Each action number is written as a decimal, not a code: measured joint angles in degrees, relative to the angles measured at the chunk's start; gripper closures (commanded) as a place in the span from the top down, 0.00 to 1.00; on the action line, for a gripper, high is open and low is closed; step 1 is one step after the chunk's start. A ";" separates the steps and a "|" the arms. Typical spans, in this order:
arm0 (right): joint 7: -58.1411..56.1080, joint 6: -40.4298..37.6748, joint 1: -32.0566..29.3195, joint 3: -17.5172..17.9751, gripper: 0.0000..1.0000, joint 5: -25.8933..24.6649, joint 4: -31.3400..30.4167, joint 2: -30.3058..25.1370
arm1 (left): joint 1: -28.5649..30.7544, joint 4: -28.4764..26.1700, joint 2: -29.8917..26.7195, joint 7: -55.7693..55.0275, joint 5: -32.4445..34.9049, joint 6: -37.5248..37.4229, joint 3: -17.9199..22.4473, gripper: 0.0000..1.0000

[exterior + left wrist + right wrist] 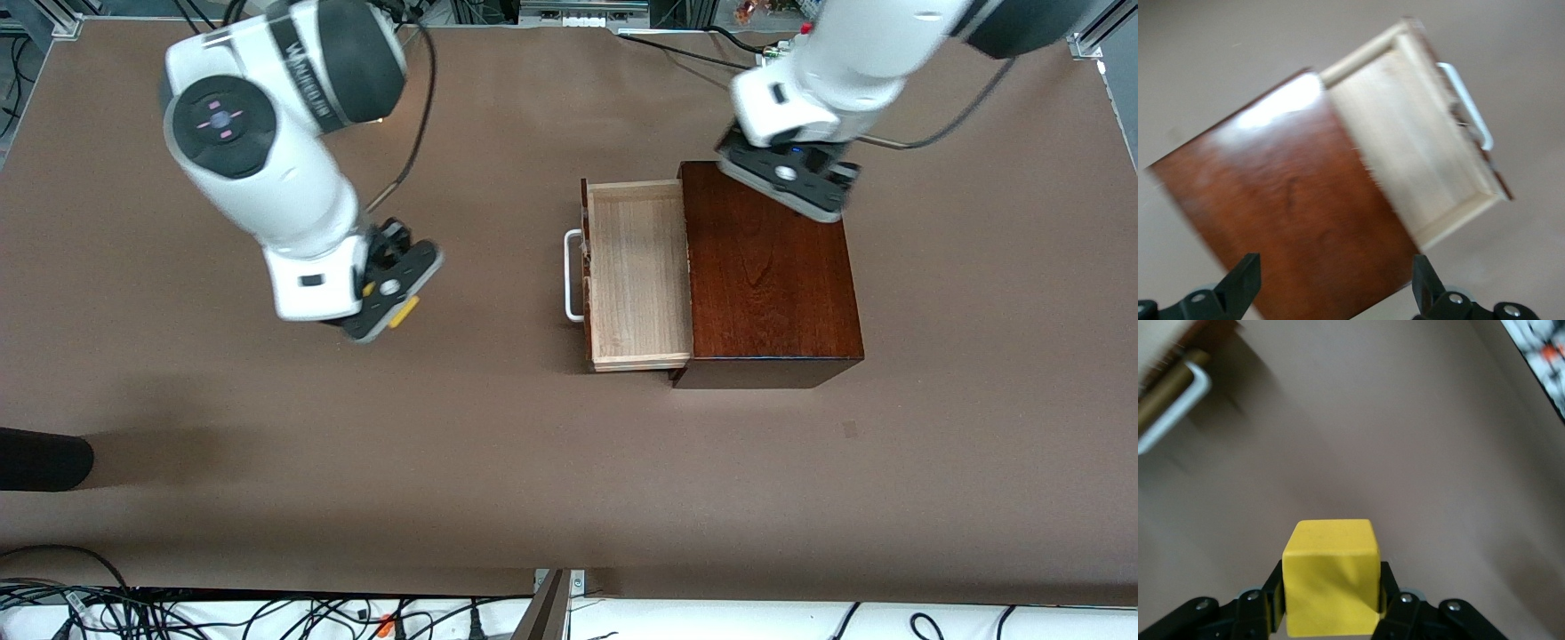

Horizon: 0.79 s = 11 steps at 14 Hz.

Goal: Open drawer, take yellow block, close drawer
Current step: 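Carry the block away with the right gripper while the left gripper reaches the drawer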

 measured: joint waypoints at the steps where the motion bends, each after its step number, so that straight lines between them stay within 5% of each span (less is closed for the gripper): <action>1: 0.11 0.40 -0.04 -1.76 0.00 0.13 -2.35 -0.82 | -1.36 0.05 0.73 0.16 0.00 1.04 -0.85 1.00; 4: 0.38 5.77 -0.37 -4.99 0.00 0.44 -10.54 -2.66 | -8.62 1.40 4.83 4.07 1.78 4.36 -1.21 1.00; 11: 1.01 25.77 -8.41 -5.74 0.00 1.08 -38.46 -9.91 | -22.49 10.21 21.82 19.04 9.35 12.37 -1.16 1.00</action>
